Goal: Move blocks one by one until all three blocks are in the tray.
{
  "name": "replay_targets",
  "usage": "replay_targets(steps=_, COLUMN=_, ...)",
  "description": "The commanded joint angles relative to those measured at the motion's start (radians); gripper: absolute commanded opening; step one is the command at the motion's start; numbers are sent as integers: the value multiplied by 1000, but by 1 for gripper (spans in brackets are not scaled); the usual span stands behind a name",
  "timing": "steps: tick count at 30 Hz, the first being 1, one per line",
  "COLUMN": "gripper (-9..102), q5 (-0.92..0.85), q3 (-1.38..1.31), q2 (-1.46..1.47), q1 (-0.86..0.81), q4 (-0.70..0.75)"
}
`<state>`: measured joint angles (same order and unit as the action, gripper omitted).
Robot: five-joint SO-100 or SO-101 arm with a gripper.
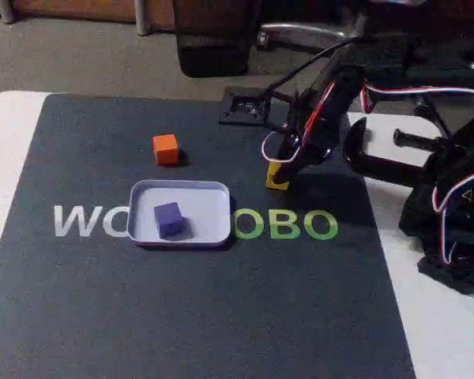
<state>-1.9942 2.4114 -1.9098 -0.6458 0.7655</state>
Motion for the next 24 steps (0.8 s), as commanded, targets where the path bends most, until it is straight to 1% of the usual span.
replay_targets(steps=1, gripper=-8, q5=48, q3=2, q2=-69, q1=41, q4=-29)
replay_targets(steps=4, gripper=-8, q5=126, q3=-11, q2=-86, q1=110, q4=-83)
replay_targets(steps=8, gripper=-8, q5=229, q3=-54, q2=-118, q1=212, q4=-94)
replay_targets(steps=10, gripper=-8, q5=241, q3=-64, q2=-127, q1=255, q4=-103)
replay_targets(steps=14, gripper=-8, q5=272, q3=-81, q2=-89, q1=333, q4=-215)
replay_targets(steps=17, gripper=-8, q5=291, q3=-126, q2=-28, q1=360, q4=-267)
replay_targets(steps=19, gripper=-8, q5=301, q3=-127, q2=11, q1=373, q4=-328)
replay_targets(steps=22, gripper=-8, q5=295, q3=-129, q2=61, q1=371, q4=-397)
replay_targets(steps=24, gripper=-8, q5=285, q3=-129, q2=84, q1=359, q4=-419)
